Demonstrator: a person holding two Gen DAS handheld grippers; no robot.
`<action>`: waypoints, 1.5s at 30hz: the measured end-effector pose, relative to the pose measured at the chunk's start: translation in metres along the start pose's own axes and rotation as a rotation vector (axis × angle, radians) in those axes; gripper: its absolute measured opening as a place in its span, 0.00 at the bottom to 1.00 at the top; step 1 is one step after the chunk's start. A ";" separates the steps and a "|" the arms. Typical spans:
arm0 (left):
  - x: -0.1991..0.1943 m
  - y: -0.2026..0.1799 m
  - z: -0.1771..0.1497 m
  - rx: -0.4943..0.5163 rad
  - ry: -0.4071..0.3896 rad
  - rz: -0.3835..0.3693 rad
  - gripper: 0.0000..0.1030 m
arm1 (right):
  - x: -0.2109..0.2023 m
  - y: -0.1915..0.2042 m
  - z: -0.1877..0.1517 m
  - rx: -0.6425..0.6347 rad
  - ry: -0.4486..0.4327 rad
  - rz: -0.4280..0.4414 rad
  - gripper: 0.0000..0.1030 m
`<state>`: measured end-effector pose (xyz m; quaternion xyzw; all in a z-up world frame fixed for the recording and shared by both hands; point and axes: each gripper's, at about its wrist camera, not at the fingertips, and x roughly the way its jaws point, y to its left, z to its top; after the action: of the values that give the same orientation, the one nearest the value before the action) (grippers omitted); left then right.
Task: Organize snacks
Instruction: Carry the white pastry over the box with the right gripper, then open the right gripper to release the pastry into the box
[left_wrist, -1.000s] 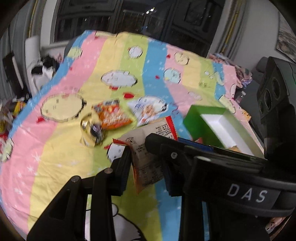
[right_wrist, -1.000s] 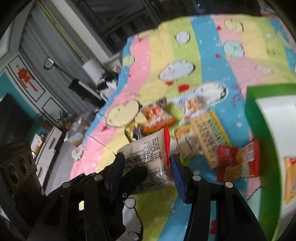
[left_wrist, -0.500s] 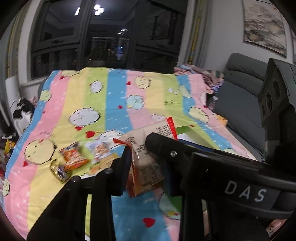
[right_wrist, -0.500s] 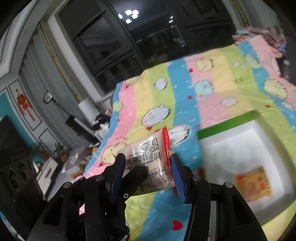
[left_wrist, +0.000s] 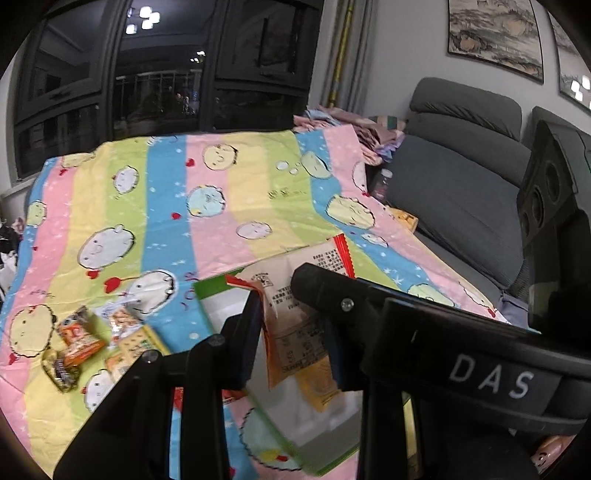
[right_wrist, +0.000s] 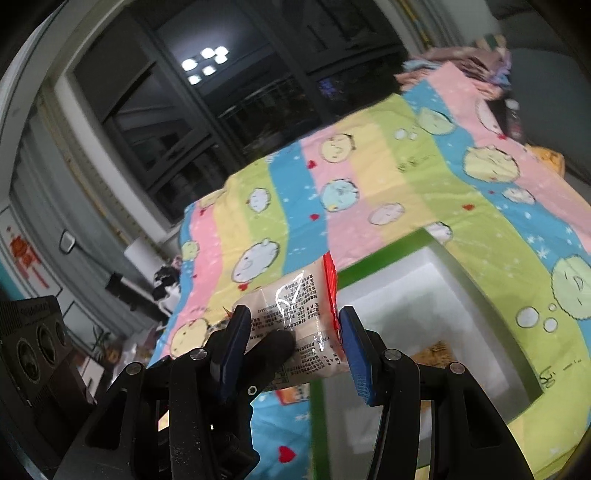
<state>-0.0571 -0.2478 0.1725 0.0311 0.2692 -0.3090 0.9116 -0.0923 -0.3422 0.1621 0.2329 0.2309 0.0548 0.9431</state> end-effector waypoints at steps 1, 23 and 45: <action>0.004 -0.002 0.000 0.003 0.008 -0.004 0.29 | 0.001 -0.005 0.001 0.011 0.005 -0.005 0.51; 0.111 -0.014 -0.030 -0.089 0.328 -0.093 0.29 | 0.058 -0.104 -0.009 0.221 0.244 -0.157 0.52; 0.050 0.035 -0.015 -0.232 0.225 -0.067 0.72 | 0.034 -0.073 0.002 0.120 0.097 -0.216 0.70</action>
<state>-0.0104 -0.2440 0.1307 -0.0491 0.4044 -0.3005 0.8624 -0.0616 -0.4004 0.1163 0.2598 0.3029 -0.0498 0.9156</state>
